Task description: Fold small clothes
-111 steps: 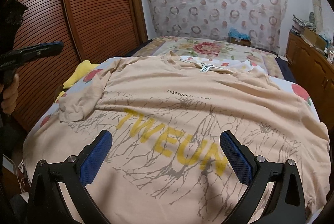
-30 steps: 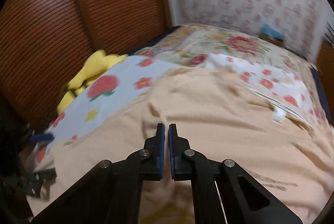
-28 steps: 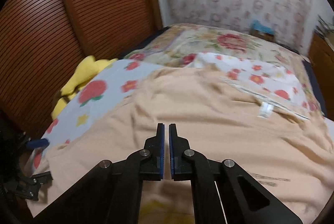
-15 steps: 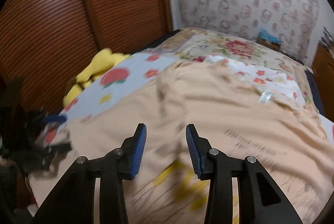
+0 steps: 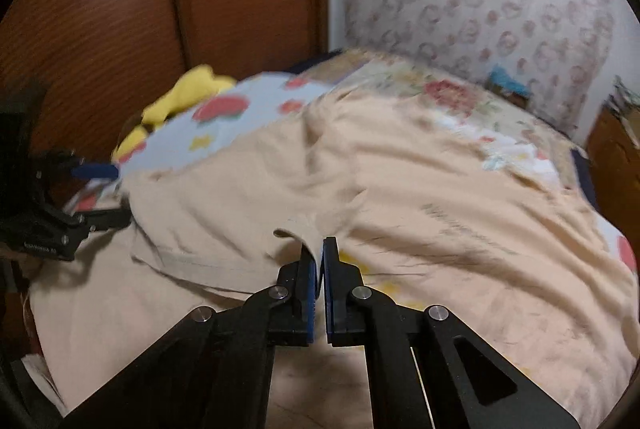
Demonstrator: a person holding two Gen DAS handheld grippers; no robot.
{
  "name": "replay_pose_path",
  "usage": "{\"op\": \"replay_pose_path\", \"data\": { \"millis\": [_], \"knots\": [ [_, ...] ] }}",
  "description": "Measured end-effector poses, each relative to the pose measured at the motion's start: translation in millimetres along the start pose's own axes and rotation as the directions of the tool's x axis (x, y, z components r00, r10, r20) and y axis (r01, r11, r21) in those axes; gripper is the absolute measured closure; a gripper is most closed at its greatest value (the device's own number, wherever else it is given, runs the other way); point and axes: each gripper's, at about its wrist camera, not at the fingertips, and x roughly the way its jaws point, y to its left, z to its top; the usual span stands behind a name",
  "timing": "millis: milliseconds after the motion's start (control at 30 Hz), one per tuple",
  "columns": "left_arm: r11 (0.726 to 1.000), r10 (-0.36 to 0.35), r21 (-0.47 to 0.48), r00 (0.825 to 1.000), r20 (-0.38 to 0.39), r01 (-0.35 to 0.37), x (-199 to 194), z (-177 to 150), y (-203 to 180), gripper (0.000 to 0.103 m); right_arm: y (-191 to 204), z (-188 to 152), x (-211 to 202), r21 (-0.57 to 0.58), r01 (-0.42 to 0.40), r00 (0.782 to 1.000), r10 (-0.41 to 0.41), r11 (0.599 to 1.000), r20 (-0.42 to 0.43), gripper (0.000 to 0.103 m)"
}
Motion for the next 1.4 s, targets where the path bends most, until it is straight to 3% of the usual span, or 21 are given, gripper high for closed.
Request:
{"op": "replay_pose_path", "data": {
  "millis": [100, 167, 200, 400, 500, 600, 900, 1000, 1100, 1400],
  "knots": [
    [0.999, -0.033, -0.026, 0.999, 0.033, 0.034, -16, -1, -2, 0.024, -7, -4, -10, 0.021, 0.005, 1.0, -0.005, 1.0, -0.007, 0.097],
    [0.998, -0.065, -0.023, 0.996, 0.06, 0.066, -28, -2, -9, 0.024, -9, -6, -11, 0.02, 0.014, 0.999, -0.013, 1.0, -0.03, 0.078],
    [0.996, -0.083, -0.014, 0.994, 0.072, 0.084, -33, -2, -14, 0.025, -10, -7, -12, 0.015, 0.033, 0.999, -0.032, 0.999, -0.029, 0.074],
    [0.983, -0.182, 0.029, 0.981, 0.066, 0.181, -38, 2, -42, 0.054, -13, -21, -41, 0.056, 0.074, 0.997, -0.074, 0.996, 0.009, 0.058],
    [0.978, -0.203, 0.047, 0.979, 0.034, 0.202, -29, 2, -54, 0.07, -21, -39, -55, 0.074, 0.077, 0.997, -0.078, 0.994, 0.013, 0.058],
    [0.974, -0.221, 0.06, 0.975, 0.01, 0.22, -21, 1, -66, 0.075, -20, -59, -74, 0.082, 0.125, 0.992, -0.126, 0.989, 0.009, 0.058],
    [0.98, -0.176, 0.091, 0.984, -0.036, 0.179, -1, 2, -78, 0.075, -20, -121, -117, 0.164, 0.228, 0.974, -0.224, 0.96, -0.044, 0.058],
    [0.98, -0.158, 0.113, 0.987, -0.041, 0.162, 2, 2, -80, 0.078, -23, -124, -120, 0.212, 0.228, 0.974, -0.222, 0.95, -0.055, 0.058],
    [0.98, -0.151, 0.126, 0.988, -0.034, 0.154, 0, 3, -81, 0.094, -21, -121, -127, 0.212, 0.264, 0.964, -0.258, 0.941, -0.057, 0.058],
    [0.977, -0.163, 0.143, 0.986, 0.022, 0.159, -40, -1, -90, 0.096, -18, -126, -133, 0.244, 0.267, 0.964, -0.261, 0.932, -0.059, 0.058]
  ]
}}
